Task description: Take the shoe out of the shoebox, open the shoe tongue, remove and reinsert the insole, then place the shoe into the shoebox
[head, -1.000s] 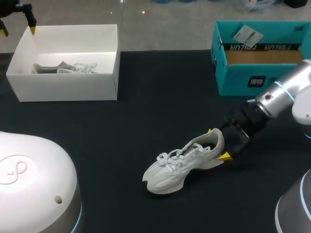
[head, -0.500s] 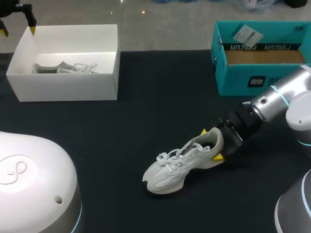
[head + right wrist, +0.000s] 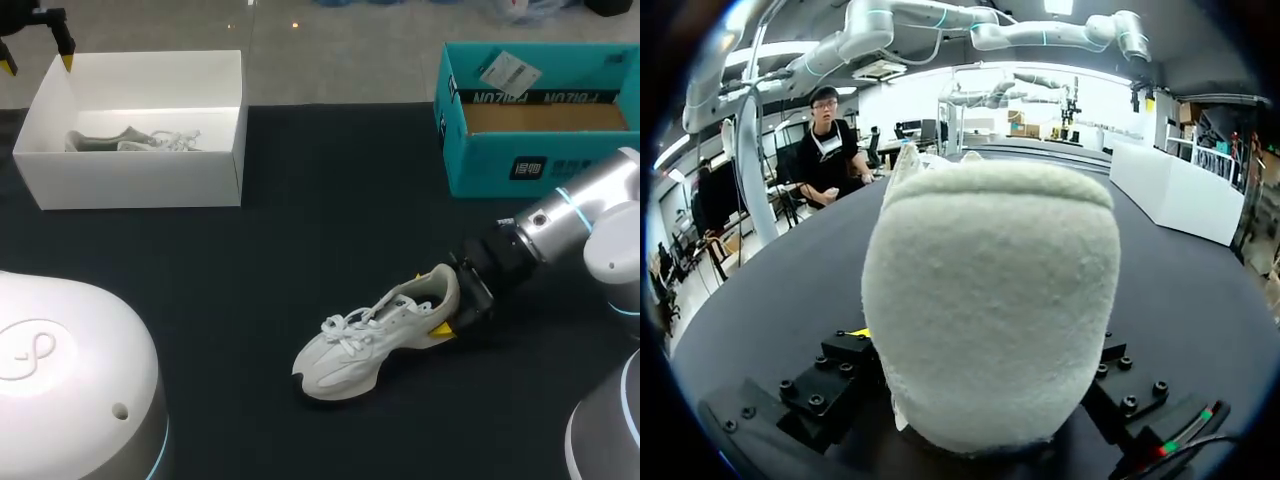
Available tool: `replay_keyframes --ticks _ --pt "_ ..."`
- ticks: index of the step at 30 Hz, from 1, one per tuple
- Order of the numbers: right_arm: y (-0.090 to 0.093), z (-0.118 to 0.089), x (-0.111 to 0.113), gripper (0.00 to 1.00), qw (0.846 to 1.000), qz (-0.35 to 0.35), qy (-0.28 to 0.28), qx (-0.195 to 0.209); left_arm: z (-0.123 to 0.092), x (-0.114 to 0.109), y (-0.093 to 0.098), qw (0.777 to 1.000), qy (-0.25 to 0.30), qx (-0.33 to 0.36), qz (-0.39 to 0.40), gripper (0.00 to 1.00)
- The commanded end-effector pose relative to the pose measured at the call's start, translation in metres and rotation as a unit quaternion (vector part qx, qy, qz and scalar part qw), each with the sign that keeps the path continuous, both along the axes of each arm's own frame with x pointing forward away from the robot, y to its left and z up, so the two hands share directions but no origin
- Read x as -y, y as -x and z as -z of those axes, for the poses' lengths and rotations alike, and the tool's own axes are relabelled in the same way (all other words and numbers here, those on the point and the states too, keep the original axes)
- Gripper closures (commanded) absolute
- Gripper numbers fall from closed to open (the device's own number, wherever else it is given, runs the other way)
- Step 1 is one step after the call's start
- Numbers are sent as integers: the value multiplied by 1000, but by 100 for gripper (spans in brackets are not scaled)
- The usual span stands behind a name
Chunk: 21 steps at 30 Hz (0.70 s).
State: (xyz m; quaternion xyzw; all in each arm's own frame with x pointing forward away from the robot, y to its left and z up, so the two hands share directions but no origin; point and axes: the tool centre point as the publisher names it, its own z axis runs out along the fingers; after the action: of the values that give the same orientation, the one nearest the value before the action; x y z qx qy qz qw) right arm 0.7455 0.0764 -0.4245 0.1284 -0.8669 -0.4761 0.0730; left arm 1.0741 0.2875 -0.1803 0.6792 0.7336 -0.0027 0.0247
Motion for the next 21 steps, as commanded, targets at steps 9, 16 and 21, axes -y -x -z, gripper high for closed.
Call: replay_keyframes --ticks 9,16,21 --pt "16 -21 16 100 990 137 -17 32 0 0 1 1000 -1 1 0 0" --pt "26 -28 17 100 977 208 -28 34 0 0 1 1000 -1 1 0 0" --pt "35 -20 9 100 976 215 -30 33 0 0 1 1000 -1 1 0 0"
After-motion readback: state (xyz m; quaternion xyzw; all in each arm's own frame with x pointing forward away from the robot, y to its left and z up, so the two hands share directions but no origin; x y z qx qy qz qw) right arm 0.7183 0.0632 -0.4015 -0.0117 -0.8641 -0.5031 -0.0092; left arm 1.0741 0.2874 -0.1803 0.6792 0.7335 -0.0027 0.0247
